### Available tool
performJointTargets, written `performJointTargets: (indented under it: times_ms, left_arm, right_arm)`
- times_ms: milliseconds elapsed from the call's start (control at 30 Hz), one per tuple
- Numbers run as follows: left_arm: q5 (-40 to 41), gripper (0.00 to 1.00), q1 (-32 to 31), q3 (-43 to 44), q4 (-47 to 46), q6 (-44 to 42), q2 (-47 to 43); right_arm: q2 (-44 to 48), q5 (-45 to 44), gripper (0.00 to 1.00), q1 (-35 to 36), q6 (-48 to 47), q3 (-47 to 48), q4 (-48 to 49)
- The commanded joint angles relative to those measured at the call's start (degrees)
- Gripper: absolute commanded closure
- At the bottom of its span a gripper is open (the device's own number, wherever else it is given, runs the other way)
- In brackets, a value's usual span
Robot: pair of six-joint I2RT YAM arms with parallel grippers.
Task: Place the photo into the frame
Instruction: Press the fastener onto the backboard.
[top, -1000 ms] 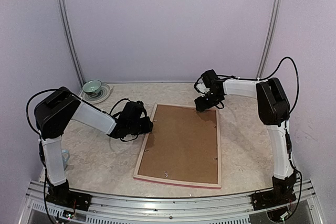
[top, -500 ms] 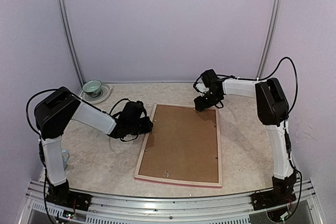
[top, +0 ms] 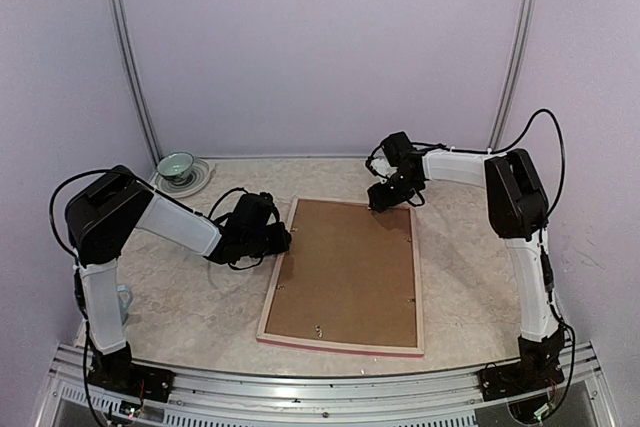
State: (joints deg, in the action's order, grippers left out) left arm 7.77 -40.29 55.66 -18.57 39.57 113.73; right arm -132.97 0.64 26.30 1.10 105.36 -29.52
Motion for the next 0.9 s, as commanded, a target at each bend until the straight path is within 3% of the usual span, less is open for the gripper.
performJointTargets:
  times_ms: [0, 400, 667, 867]
  left_arm:
    - [-4.2, 0.83, -0.8, -2.2, 8.2, 0.3, 2.9]
    - [-3.3, 0.81, -0.4, -2.8, 8.3, 0.5, 1.3]
    - [-3.3, 0.61, 0.2, -2.0, 8.8, 0.0, -0.9]
    - [-1.9, 0.46, 0.3, -1.8, 11.2, -0.6, -4.0]
  right_arm:
    - [-1.9, -3.6, 0.37, 1.2, 0.7, -0.1, -1.9]
    - [8.6, -6.6, 0.33, 1.5, 1.2, -6.6, -1.7]
    - [17.9, -5.3, 0.3, 3.0, 2.3, -16.0, 0.8]
    - [22.0, -6.8, 0.22, 2.6, 3.5, -20.7, 1.7]
